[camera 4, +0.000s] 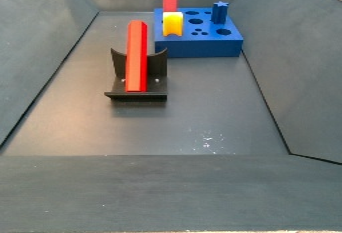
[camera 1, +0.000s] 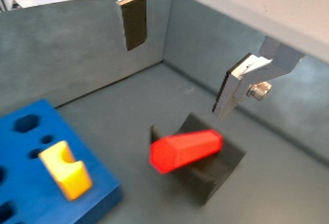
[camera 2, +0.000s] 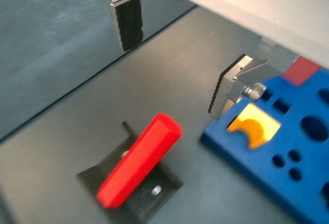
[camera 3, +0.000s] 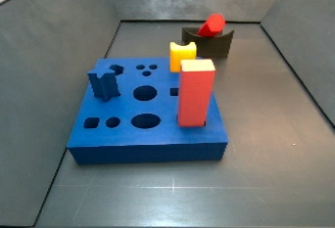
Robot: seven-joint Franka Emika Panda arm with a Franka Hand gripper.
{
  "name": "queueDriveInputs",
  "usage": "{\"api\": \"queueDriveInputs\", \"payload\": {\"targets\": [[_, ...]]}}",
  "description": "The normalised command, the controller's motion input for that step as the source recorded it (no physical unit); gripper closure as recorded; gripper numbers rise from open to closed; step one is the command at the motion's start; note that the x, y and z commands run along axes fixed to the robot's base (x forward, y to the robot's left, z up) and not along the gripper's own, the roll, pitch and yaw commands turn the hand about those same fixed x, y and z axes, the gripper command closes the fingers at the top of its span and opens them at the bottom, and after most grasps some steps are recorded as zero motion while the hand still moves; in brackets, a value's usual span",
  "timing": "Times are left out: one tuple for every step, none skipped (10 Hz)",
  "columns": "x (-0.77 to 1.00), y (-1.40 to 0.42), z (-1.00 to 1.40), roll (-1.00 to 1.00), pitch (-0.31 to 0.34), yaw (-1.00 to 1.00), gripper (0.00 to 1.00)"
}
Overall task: Pick up the hexagon object. Move up. Place the hexagon object on the fixture. Regrasp the hexagon object. Move to above the board. Insert the hexagon object.
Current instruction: Regrasp the hexagon object.
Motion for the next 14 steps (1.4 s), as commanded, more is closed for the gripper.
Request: {"api": "queueDriveInputs", "payload": {"targets": [[0.01,-0.02,0.00,1.00,-0.008,0.02,0.00],[0.02,-0.02,0.00,1.00,-0.001,0.02,0.00],[0.03,-0.02,0.00,1.00,0.005,0.02,0.00],[0.04,-0.02,0.00,1.00,0.021,0.02,0.00],[0.05,-0.03,-0.01,1.00,0.035,0.03,0.00],[0.07,-0.03,-0.01,1.00,0.060,0.03,0.00],[0.08,-0.04,-0.01,1.00,0.085,0.04,0.00],[0.09,-0.04,0.00,1.00,0.128,0.06,0.00],[0.10,-0.04,0.00,1.00,0.155,0.08,0.00],[0.11,-0.05,-0.01,0.85,0.185,0.11,0.00],[0.12,-0.05,-0.01,0.67,0.184,0.14,0.00],[0.13,-0.05,-0.01,0.42,0.170,0.17,0.00],[0.14,-0.04,0.00,0.28,0.154,0.19,0.00],[0.12,-0.04,0.00,0.17,0.115,0.21,0.00]]}}
